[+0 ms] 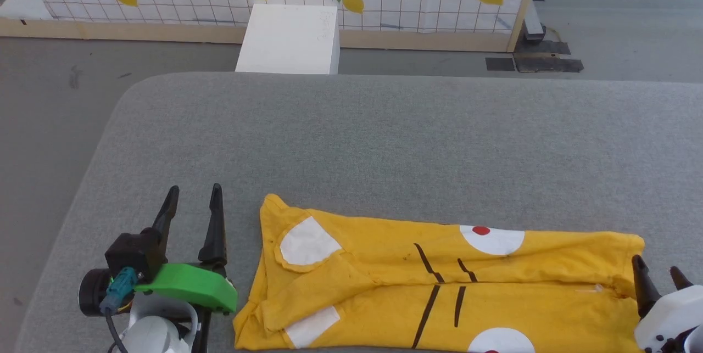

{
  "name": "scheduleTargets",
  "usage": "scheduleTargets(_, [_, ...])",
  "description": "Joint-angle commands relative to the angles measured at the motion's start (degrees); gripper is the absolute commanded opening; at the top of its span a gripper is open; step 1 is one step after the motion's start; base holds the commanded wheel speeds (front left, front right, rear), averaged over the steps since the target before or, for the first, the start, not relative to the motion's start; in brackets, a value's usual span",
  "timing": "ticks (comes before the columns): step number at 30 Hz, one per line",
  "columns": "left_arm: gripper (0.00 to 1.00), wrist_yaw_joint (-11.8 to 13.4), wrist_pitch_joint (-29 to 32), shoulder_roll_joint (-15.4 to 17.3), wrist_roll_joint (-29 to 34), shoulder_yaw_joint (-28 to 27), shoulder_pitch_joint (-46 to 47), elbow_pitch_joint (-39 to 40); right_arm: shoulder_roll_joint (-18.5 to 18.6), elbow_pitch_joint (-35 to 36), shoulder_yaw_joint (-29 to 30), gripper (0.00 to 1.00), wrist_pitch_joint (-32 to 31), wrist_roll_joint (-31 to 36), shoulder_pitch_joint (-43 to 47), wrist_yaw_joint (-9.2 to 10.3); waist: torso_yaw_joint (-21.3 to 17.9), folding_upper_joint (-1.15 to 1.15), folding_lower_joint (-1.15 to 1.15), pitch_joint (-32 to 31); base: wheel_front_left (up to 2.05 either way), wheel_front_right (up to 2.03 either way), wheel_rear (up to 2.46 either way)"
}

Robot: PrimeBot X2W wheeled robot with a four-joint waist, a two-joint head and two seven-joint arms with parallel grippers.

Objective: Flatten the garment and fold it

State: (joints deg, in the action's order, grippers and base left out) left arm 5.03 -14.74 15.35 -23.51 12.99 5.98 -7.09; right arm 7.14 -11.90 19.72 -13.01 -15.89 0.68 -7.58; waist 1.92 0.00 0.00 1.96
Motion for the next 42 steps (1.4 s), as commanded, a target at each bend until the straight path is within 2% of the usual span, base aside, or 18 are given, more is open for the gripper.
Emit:
scheduleTargets(1, [1.00,-0.5,-0.3,-0.9,1.4,-0.9,1.1,-0.6,-0.7,-1.0,1.1,1.00,0.2,0.7,-1.4,0.09,0.1,0.00,0.00,-0.1,0.00,0.00,0.00])
scheduleTargets(12, [1.00,-4.5,-0.3,-5.7,7.0,-4.7,3.1,-2.7,-1.9,-12.6,7.9,1.00,-7.8,4.4,-7.6,0.09,0.5,0.00,0.00,0.3,0.00,0.00,0.00])
scheduleTargets(16, [1.00,-5.7,-0.3,-6.5,8.1,-5.6,3.6,-3.5,-1.5,-15.8,8.1,1.00,-11.7,5.6,-10.0,0.09,0.4,0.00,0.00,0.6,0.00,0.00,0.00])
scheduleTargets(20, [1.00,-6.6,-0.3,-7.4,9.0,-6.4,3.8,-4.0,-1.4,-18.7,7.9,1.00,-18.3,6.7,-11.4,0.09,0.6,0.00,0.00,0.8,0.00,0.00,0.00])
scheduleTargets(21, [1.00,-6.8,-0.3,-7.6,9.2,-6.6,3.7,-4.2,-1.5,-19.2,7.9,0.80,-20.6,6.8,-11.5,0.09,0.6,0.00,0.00,0.9,0.00,0.00,0.00])
scheduleTargets(22, [1.00,-7.0,-0.3,-7.7,9.4,-6.8,3.8,-4.3,-1.6,-19.2,7.5,0.38,-22.1,6.9,-11.6,0.09,0.6,0.00,0.00,0.9,0.00,0.00,0.00])
scheduleTargets(24, [1.00,-7.4,-0.3,-8.0,9.6,-7.2,3.8,-4.5,-1.9,-18.5,6.9,0.00,-24.2,6.6,-11.6,0.09,0.7,0.00,0.00,1.0,0.00,0.00,0.00])
scheduleTargets(27, [1.00,-7.8,-0.3,-8.5,10.0,-7.8,3.7,-4.8,-2.2,-16.7,5.6,0.00,-25.9,6.4,-10.9,0.09,0.7,0.00,0.00,1.0,0.00,0.00,0.00])
scheduleTargets(32, [1.00,-8.5,-0.3,-9.1,10.5,-8.5,3.5,-5.6,-1.1,-13.1,6.2,0.00,-24.0,7.9,-9.9,0.09,0.5,0.00,0.00,0.9,0.00,0.00,0.00])
scheduleTargets(42, [1.00,-9.6,-0.3,-10.1,11.6,-9.1,4.1,-5.9,4.4,-11.0,16.8,0.00,-11.5,20.9,-9.7,0.09,0.9,0.00,0.00,1.8,0.00,0.00,0.00])
